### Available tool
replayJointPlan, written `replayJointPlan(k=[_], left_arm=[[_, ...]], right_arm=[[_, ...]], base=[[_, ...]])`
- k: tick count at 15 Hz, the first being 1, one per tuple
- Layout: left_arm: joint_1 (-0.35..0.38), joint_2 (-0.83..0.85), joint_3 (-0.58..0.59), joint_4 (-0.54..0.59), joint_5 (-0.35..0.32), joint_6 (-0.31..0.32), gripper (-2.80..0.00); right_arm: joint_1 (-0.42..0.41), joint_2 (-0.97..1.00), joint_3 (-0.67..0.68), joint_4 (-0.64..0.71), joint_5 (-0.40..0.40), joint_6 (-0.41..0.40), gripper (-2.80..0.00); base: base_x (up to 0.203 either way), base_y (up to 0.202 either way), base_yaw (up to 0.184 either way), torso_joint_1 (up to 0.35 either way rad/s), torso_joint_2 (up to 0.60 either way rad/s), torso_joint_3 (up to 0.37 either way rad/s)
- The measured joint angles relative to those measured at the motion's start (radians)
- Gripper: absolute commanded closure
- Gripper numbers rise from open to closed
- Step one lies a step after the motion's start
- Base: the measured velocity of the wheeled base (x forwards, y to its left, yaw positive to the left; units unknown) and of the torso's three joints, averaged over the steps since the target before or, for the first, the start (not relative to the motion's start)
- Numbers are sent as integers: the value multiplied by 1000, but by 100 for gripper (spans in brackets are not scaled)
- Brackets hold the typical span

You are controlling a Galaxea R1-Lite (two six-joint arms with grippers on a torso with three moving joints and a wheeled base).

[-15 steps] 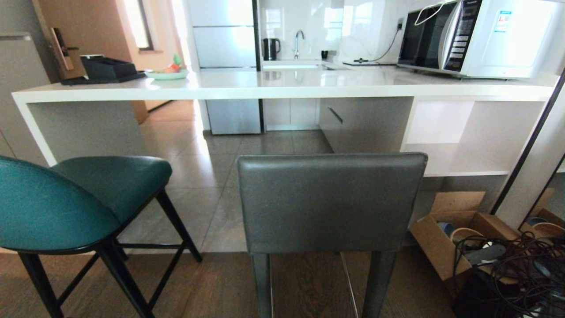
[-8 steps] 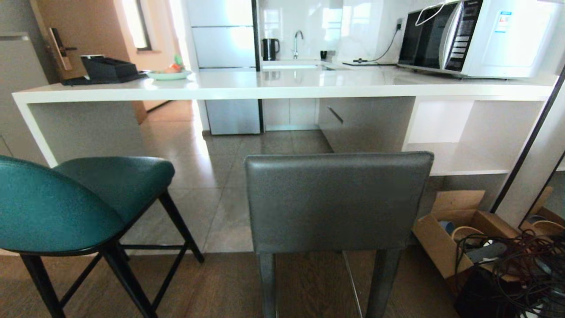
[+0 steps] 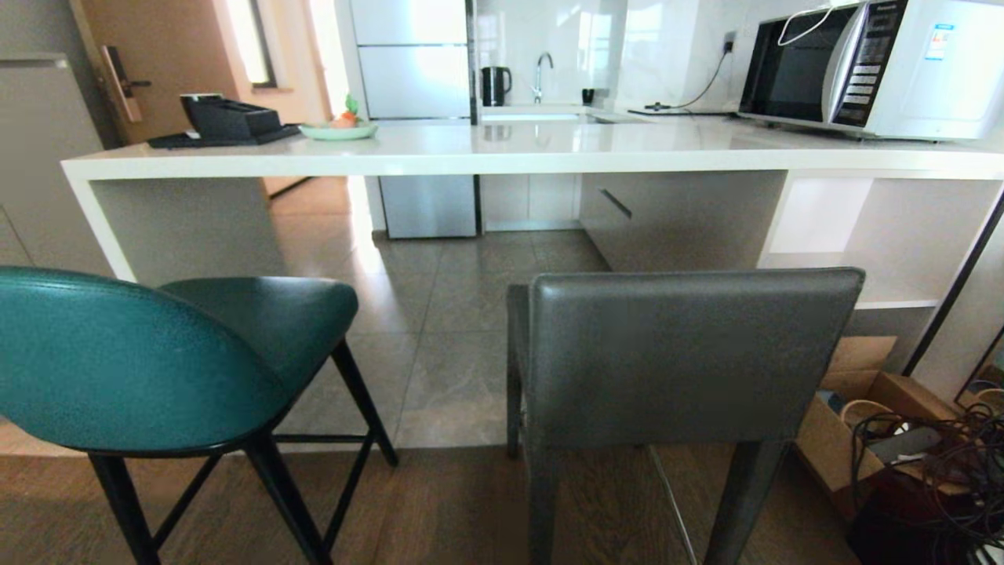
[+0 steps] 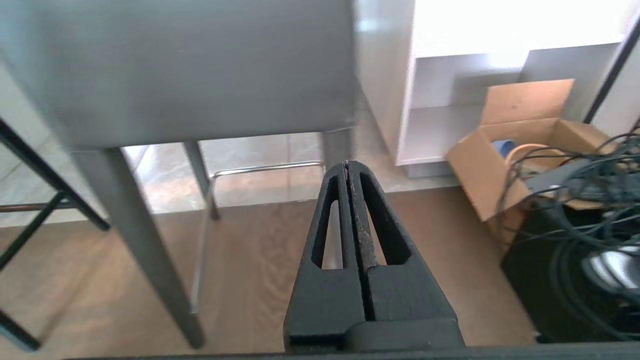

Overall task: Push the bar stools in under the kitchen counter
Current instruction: Push the blue chair back under the dining table

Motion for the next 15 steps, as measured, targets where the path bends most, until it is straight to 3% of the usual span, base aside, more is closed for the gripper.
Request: replayJointPlan(k=[15], left_arm=[[0, 0, 0, 0, 0, 2, 0]], right_arm=[[0, 0, 0, 0, 0, 0, 0]], base=[[0, 196, -1, 2, 0, 3]])
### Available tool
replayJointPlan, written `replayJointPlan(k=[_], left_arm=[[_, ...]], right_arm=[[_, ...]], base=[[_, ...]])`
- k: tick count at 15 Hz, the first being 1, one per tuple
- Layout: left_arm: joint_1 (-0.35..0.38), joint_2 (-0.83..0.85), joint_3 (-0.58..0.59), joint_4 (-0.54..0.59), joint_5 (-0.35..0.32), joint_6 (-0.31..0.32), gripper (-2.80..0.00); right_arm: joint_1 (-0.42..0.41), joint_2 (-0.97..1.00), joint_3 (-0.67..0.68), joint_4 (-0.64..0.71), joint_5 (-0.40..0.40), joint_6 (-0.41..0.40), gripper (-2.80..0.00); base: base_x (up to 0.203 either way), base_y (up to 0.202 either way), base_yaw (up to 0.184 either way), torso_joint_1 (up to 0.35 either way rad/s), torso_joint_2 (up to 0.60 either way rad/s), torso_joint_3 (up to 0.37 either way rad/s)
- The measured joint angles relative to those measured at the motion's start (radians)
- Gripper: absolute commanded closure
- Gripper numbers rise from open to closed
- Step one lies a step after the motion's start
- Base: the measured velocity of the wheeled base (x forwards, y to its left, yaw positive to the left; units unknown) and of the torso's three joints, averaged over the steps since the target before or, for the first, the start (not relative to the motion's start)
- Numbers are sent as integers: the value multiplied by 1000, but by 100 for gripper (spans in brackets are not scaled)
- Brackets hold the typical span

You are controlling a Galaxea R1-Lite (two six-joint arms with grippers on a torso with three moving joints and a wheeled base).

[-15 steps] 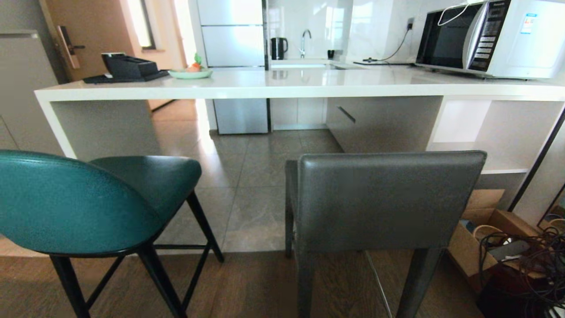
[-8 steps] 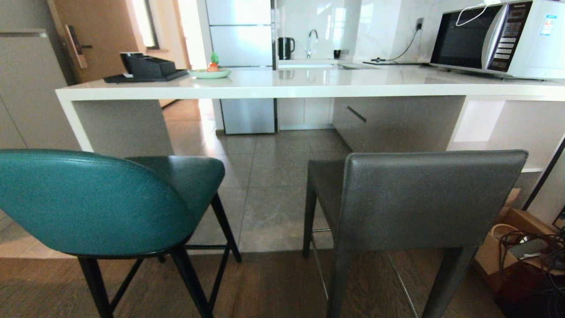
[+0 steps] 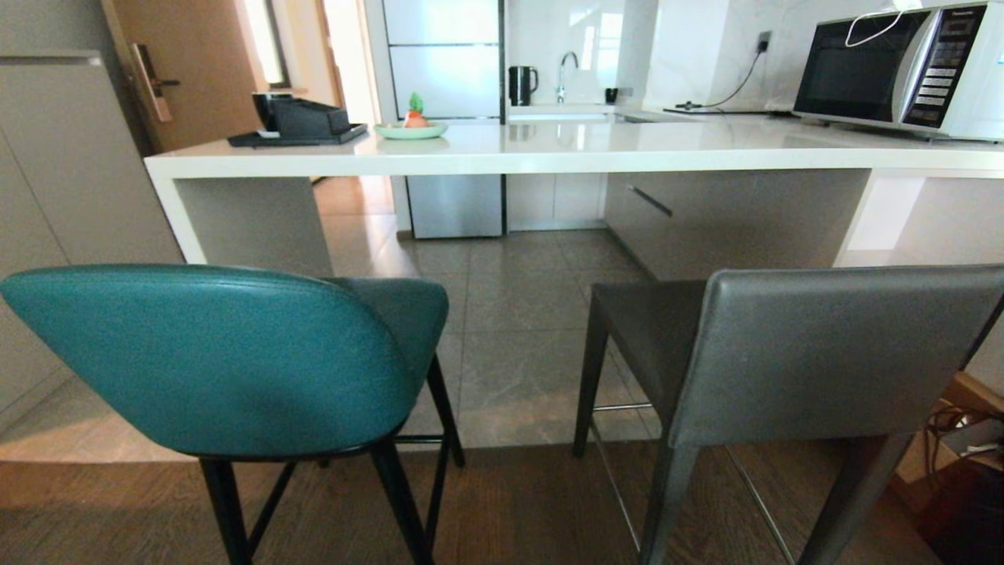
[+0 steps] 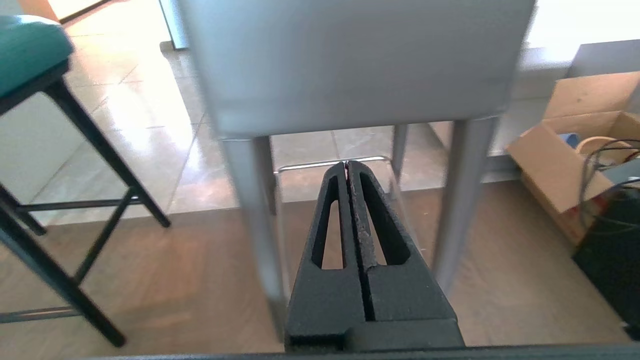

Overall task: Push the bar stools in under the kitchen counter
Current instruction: Push the blue chair back under the dining table

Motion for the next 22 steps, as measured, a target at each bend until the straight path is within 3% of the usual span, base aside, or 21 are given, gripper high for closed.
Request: replayJointPlan(k=[22], left_arm=[[-1, 0, 0, 0, 0, -2, 0]], right_arm=[[-1, 0, 0, 0, 0, 0, 0]], base=[[0, 186, 0, 2, 3, 2]])
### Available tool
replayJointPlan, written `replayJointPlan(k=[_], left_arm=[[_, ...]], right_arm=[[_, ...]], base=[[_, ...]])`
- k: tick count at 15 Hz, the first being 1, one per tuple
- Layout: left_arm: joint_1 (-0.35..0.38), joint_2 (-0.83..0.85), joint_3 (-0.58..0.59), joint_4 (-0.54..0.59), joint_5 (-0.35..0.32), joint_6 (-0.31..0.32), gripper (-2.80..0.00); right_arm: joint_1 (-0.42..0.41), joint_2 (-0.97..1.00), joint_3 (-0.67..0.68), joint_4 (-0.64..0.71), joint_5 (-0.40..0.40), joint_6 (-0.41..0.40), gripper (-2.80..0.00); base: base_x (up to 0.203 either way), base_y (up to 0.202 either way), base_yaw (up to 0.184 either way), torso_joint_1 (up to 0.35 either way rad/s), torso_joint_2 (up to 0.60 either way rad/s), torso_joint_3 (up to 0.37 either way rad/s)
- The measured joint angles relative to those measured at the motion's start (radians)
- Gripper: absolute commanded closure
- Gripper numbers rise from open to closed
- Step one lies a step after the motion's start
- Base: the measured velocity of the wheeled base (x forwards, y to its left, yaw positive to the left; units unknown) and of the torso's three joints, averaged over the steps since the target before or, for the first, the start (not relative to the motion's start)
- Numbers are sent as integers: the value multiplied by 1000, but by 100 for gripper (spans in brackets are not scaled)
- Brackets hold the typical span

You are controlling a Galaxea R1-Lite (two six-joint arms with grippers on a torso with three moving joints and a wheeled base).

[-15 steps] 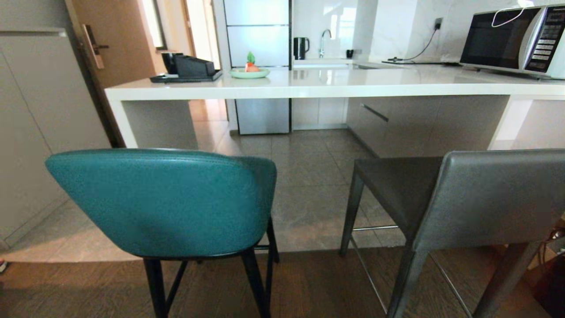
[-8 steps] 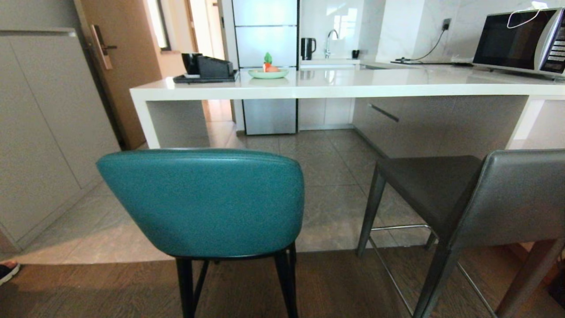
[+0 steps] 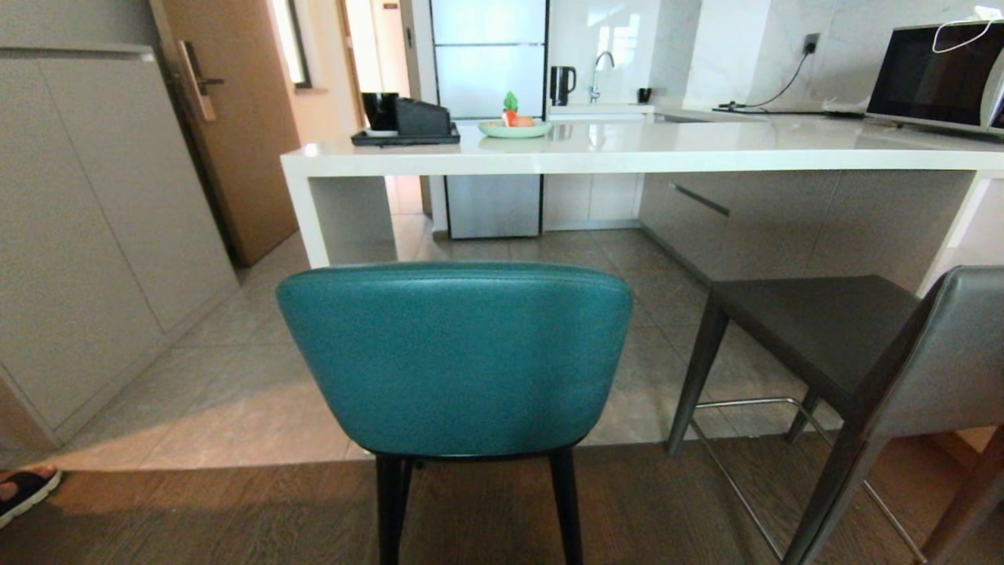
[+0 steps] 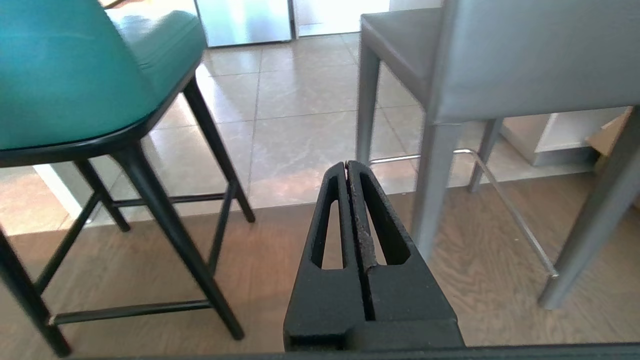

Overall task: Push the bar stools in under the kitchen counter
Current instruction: Push the blue chair back under the dining table

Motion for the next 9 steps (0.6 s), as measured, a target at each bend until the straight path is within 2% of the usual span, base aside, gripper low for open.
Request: replayJointPlan(k=[9], left_arm=[[0, 0, 0, 0, 1, -2, 0]], right_arm=[[1, 0, 0, 0, 0, 0, 0]], base=[[0, 0, 0, 0, 0, 0]])
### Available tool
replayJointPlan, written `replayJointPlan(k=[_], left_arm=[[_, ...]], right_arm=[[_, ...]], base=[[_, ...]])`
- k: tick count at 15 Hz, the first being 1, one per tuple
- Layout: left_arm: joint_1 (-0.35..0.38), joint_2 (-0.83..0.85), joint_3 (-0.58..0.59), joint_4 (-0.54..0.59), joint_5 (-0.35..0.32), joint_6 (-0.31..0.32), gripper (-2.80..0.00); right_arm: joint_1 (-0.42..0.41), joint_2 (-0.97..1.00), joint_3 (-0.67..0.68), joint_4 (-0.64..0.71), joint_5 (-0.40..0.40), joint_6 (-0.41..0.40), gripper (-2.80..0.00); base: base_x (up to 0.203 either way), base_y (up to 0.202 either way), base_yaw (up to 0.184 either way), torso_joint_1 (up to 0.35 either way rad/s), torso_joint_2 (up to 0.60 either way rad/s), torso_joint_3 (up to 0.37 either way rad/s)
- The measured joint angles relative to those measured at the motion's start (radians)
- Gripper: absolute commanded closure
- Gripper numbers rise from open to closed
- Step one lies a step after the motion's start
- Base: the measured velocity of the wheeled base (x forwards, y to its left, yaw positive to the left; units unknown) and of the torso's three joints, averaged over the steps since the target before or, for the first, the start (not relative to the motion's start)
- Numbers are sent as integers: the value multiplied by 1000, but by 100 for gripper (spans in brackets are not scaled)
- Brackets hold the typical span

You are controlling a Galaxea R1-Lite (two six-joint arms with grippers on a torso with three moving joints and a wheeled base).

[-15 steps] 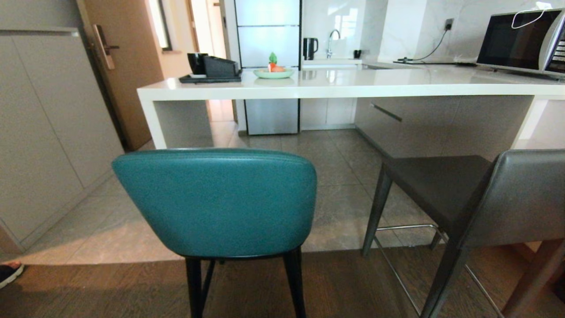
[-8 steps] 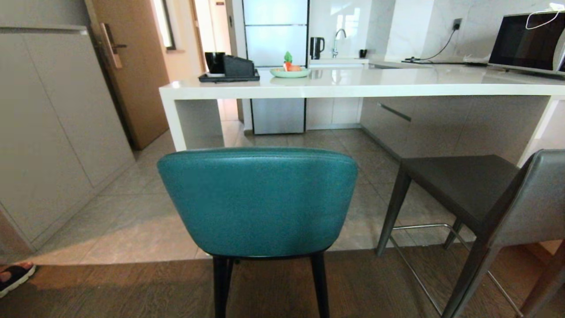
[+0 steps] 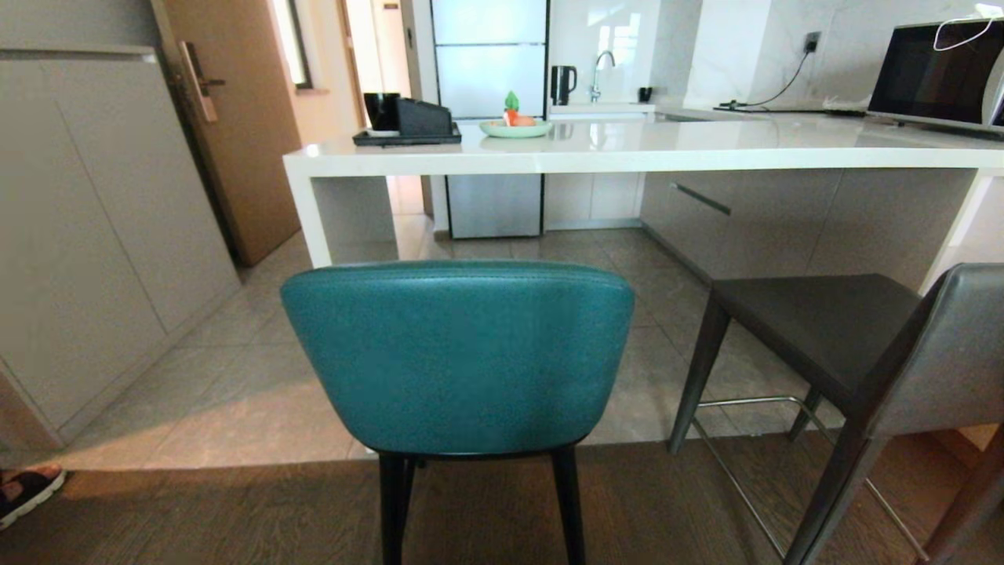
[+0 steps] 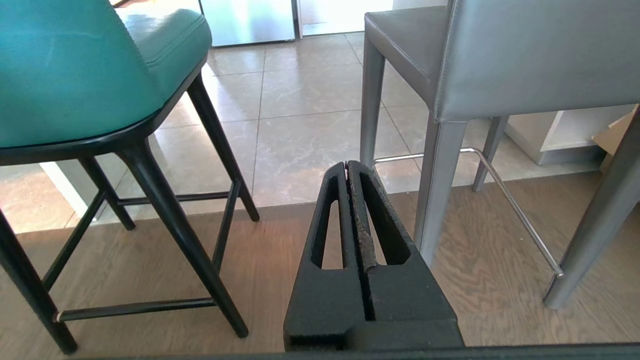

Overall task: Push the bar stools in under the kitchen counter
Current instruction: Push the blue chair back under the dining table

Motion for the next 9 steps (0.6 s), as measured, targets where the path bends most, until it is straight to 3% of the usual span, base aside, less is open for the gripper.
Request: replayJointPlan(k=[9], left_arm=[[0, 0, 0, 0, 1, -3, 0]], right_arm=[[0, 0, 0, 0, -1, 1, 0]], base=[[0, 0, 0, 0, 0, 0]])
